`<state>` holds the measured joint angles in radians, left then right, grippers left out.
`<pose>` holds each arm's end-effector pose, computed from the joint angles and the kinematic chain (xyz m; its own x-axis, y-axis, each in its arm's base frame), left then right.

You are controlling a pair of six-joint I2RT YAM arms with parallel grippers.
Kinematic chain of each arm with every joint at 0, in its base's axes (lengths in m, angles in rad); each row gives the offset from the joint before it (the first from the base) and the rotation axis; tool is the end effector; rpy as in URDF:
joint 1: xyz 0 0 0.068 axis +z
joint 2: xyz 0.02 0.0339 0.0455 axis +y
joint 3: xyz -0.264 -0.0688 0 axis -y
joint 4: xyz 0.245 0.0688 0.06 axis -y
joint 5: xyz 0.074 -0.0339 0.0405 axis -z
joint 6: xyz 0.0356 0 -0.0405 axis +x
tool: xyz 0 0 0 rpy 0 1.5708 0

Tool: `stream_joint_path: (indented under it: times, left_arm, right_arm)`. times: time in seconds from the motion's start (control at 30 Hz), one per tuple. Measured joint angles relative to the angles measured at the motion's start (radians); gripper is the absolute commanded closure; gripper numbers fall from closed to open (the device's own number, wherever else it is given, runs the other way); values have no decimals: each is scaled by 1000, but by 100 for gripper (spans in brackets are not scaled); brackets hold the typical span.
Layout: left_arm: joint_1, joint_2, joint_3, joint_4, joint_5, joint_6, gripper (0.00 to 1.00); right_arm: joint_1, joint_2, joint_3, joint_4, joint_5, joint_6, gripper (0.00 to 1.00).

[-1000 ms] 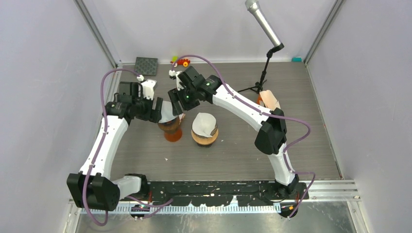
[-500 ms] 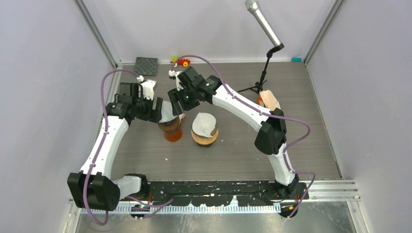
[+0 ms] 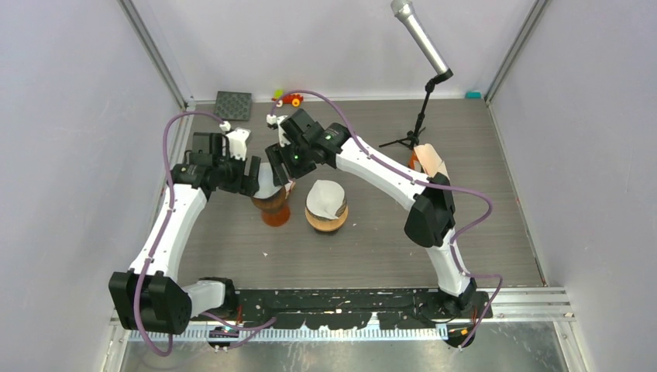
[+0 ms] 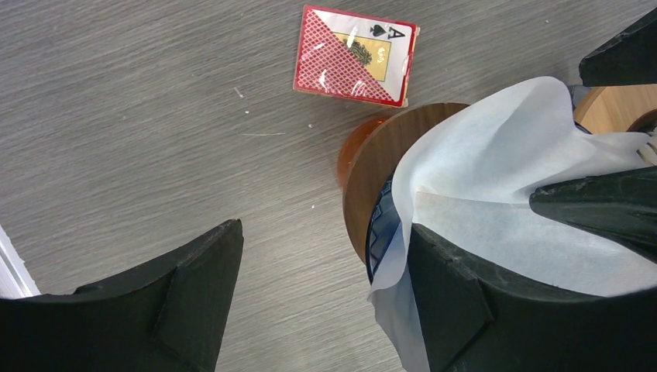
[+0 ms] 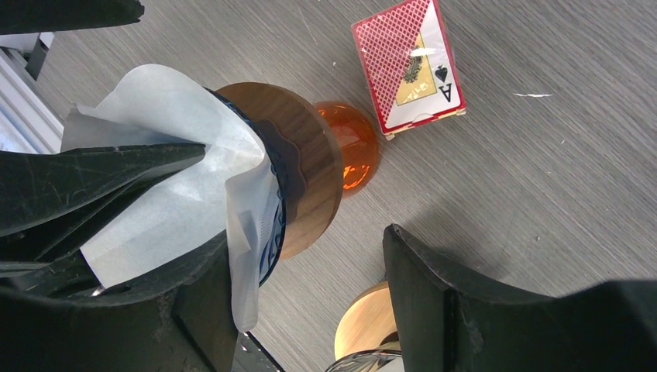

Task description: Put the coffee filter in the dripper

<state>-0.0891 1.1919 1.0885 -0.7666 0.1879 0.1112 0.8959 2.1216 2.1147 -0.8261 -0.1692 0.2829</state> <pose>0.2409 -0.0282 0.3099 -0.7336 0.1750 -0.6567 0.2906 0.9543 -0.0703 0.2933 0.3761 0.3160 -0.6785 -0.4075 -0.6111 -0.6779 0.6678 0.3074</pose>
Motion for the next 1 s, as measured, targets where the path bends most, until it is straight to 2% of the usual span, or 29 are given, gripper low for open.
stream_joint_path:
  times: [0.8, 1.0]
  left_arm:
    - [4, 1, -14, 11, 7, 1, 22]
    - [5, 2, -14, 10, 7, 1, 20]
  right_arm:
    - [2, 0, 0, 5, 16, -14, 32]
    - [2, 4, 4, 4, 19, -16, 28]
